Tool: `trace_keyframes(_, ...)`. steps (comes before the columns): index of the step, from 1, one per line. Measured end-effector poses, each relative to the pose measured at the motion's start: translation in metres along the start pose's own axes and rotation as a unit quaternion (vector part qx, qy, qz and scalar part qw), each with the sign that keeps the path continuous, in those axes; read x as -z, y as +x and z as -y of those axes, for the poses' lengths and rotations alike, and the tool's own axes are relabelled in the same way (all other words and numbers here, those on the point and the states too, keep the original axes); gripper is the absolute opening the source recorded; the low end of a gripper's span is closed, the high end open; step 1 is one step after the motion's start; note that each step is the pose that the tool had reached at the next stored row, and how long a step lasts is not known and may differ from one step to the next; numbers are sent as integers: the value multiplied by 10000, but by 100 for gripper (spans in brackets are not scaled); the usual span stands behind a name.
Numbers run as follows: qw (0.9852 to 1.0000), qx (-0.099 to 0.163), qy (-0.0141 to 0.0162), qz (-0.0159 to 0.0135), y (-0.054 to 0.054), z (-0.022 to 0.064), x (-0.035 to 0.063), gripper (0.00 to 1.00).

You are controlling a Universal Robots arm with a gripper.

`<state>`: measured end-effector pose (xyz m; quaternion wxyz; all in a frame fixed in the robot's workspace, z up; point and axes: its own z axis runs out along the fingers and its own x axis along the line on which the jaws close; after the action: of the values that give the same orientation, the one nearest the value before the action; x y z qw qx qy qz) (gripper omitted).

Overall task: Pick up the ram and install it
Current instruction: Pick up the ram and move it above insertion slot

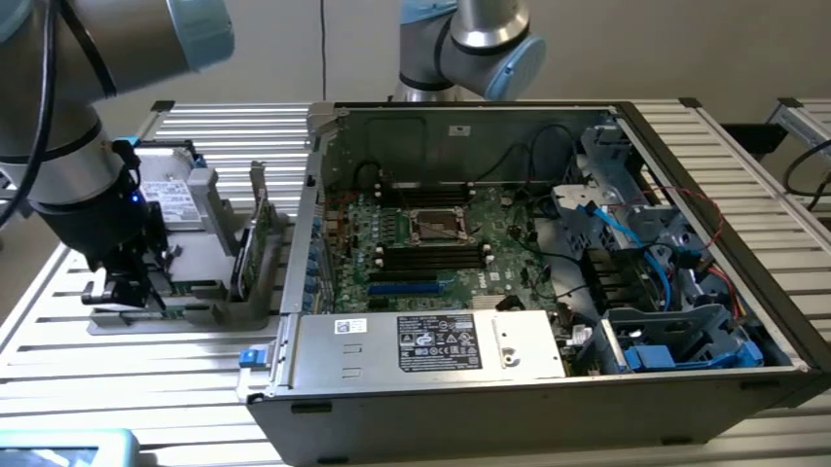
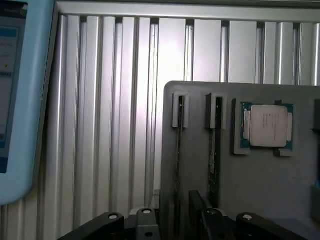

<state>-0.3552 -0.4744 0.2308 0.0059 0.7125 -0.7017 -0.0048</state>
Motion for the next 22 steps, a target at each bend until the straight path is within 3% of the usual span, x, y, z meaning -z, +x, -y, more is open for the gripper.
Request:
trace_keyframes(7, 10000, 0, 0, 0, -73, 10, -127, 36)
trace_keyframes(18, 10000, -9, -6, 0, -56, -20, -256, 36)
trace_keyframes(22, 10000, -9, -34, 1, -55, -20, -276, 36)
